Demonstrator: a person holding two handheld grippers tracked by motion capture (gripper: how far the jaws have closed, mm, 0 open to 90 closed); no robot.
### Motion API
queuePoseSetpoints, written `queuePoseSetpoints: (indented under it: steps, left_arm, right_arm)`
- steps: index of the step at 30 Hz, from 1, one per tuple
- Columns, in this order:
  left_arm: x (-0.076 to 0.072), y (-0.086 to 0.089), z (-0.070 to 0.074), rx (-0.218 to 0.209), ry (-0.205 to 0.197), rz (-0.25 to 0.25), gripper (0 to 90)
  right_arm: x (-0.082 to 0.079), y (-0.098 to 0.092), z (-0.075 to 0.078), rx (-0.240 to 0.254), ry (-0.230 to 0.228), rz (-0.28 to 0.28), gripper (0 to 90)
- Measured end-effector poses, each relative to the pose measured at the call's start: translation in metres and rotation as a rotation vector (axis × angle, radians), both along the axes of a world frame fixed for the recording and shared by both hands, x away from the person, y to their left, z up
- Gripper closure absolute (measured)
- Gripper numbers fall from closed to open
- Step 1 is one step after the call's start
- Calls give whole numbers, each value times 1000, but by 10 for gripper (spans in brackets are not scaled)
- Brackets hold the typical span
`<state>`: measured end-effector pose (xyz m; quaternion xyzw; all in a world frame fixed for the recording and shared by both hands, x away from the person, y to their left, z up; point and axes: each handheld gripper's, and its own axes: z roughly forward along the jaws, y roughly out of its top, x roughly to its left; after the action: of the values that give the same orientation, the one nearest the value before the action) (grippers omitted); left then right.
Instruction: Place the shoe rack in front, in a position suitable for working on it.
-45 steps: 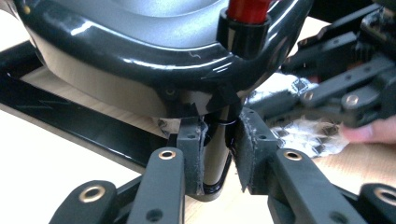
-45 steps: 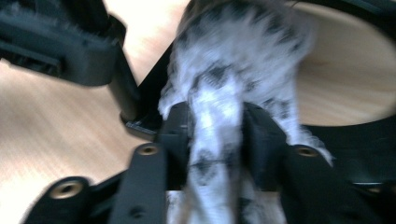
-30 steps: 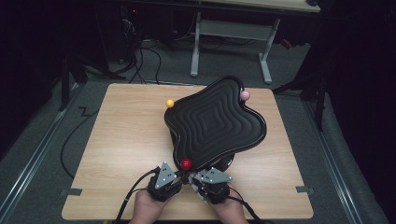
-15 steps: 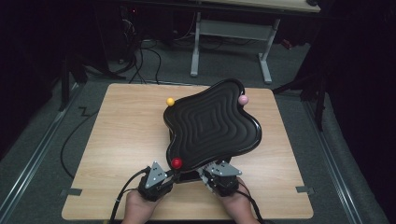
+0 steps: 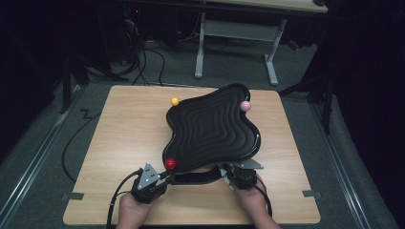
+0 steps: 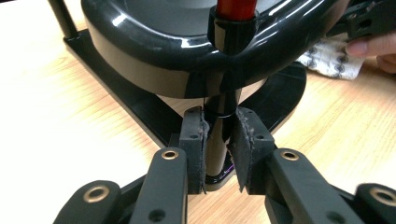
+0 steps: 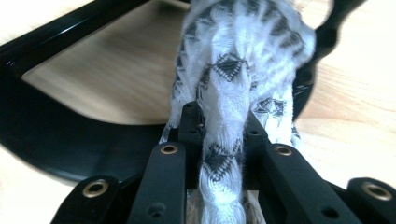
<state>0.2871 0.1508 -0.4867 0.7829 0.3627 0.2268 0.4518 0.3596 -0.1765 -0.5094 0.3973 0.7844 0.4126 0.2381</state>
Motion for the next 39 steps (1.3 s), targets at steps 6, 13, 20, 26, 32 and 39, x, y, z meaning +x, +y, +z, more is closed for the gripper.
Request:
queuePoseSetpoints:
  steps: [6, 13, 20, 26, 32, 39]
  left_arm:
    - [-2, 9, -1, -34, 7, 50, 748]
    - [0, 15, -1, -35, 8, 63, 748]
    - [2, 14, -2, -28, 6, 58, 748]
    - [5, 11, -2, -26, 10, 49, 747]
    - [7, -3, -1, -11, 5, 16, 747]
    - [6, -16, -1, -2, -1, -11, 747]
  right_arm:
    - [10, -4, 3, 0, -20, -39, 770]
    - [22, -17, 2, -17, -24, -103, 771]
    - [20, -17, 2, -2, 5, -71, 774]
    - [10, -12, 3, -4, 12, -22, 775]
    - [-2, -5, 3, 2, 23, 10, 775]
    - [-22, 23, 1, 7, 43, 112, 774]
